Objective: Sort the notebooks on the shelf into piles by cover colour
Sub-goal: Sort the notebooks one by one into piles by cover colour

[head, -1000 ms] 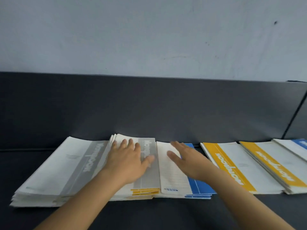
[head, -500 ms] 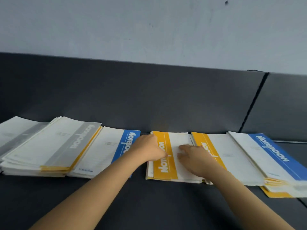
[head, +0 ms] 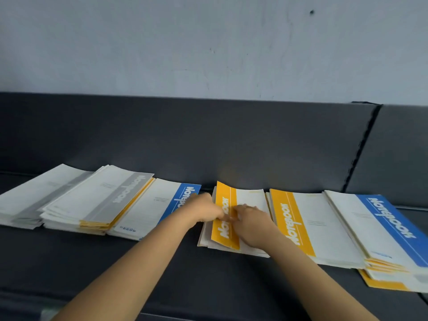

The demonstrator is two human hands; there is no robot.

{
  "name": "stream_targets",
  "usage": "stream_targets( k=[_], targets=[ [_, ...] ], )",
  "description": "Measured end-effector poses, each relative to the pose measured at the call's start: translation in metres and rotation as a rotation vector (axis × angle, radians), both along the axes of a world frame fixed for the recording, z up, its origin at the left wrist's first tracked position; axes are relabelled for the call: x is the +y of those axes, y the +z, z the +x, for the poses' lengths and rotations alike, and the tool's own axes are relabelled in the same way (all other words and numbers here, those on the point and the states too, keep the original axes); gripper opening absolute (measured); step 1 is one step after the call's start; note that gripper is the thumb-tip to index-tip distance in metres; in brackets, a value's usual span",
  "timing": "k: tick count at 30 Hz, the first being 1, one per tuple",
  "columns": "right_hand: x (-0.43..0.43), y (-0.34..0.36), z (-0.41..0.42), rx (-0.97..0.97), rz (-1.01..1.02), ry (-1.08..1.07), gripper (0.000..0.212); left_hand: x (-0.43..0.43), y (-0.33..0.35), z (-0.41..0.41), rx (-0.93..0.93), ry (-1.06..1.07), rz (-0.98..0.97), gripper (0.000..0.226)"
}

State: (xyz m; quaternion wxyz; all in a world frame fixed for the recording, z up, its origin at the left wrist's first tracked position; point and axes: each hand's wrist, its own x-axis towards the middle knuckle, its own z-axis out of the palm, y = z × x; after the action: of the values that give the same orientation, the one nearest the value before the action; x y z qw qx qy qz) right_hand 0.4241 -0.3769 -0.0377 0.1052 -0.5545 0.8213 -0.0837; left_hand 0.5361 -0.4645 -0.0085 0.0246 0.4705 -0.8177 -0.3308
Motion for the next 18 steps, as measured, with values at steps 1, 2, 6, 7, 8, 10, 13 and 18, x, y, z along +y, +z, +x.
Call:
stream_targets(
  k=[1,2,6,7,8,10,13,18],
  targets=[
    [0.001,0.001,-0.001,-0.011,-0.015,0.008,0.044,-0.002,-0.002,0.001,0.04,-0.026,0.015,0.028],
    [0.002,0.001,-0.001,-0.034,-0.034,0.015,0.045,-0.002,-0.002,0.001,0.084,-0.068,0.04,0.022],
    [0.012,0.011,-0.004,-0.149,-0.168,0.077,0.074,0.0,0.004,0.009,0.259,-0.187,0.065,0.019],
    [0.013,0.017,-0.005,-0.089,-0.207,0.119,0.083,-0.001,0.008,0.012,0.293,-0.216,0.068,0.02],
    [0.013,0.023,-0.007,0.01,-0.246,0.167,0.091,-0.003,0.014,0.015,0.305,-0.255,0.064,0.02],
    [0.011,0.037,-0.011,0.217,-0.274,0.272,0.097,-0.006,0.026,0.021,0.307,-0.329,0.031,0.018],
    [0.002,0.068,-0.006,0.261,-0.202,0.317,0.069,-0.006,0.047,0.029,0.402,-0.348,-0.002,0.015],
    [0.0,0.113,-0.01,-0.103,-0.33,0.259,0.034,-0.009,0.057,0.044,0.71,-0.067,-0.08,0.025]
  ],
)
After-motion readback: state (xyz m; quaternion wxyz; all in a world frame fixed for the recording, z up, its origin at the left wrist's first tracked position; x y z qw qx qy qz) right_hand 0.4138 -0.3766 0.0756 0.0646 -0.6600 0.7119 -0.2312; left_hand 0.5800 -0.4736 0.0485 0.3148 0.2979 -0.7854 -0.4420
